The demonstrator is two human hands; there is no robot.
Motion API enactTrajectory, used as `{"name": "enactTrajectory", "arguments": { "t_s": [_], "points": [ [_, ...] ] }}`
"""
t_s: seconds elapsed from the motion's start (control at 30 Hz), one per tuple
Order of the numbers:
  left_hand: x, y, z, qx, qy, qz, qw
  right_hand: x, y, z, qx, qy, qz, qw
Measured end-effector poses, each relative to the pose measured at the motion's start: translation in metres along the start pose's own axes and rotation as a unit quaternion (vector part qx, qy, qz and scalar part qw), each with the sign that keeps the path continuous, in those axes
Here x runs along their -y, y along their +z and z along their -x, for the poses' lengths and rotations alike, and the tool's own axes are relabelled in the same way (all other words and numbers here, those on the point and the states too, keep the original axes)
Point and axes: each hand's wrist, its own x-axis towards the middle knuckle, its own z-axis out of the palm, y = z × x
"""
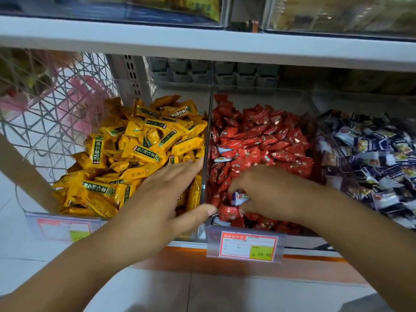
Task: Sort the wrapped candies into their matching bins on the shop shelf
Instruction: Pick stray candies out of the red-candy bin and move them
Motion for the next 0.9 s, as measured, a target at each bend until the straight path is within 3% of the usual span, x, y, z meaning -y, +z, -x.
{"name": "enactTrajectory", "arguments": {
  "t_s": [0.17,0.33,0.43,0.5,0.9],
  "points": [
    [-0.001,-0.002,0.005,0.005,0.009,-0.024,1.0,-0.013,0.003,-0.001,-0.007,0.023,-0.038,0.999],
    [-0.002,-0.004,0.004,0.005,0.021,-0.04,0.999,0.004,-0.014,0.011,-0.017,-0.005,-0.176,0.984],
    [-0.002,-0.004,0.004,0.009,0.021,-0.046,0.999,0.014,0.011,-0.004,0.059,-0.017,-0.092,0.994],
    [-0.002,-0.004,0.004,0.013,0.025,-0.055,0.998,0.013,0.023,-0.012,0.066,-0.004,-0.031,0.997],
    [-0.001,-0.002,0.004,-0.018,0.057,-0.051,0.997,-0.006,-0.008,0.011,-0.053,0.059,-0.259,0.963]
  ]
}}
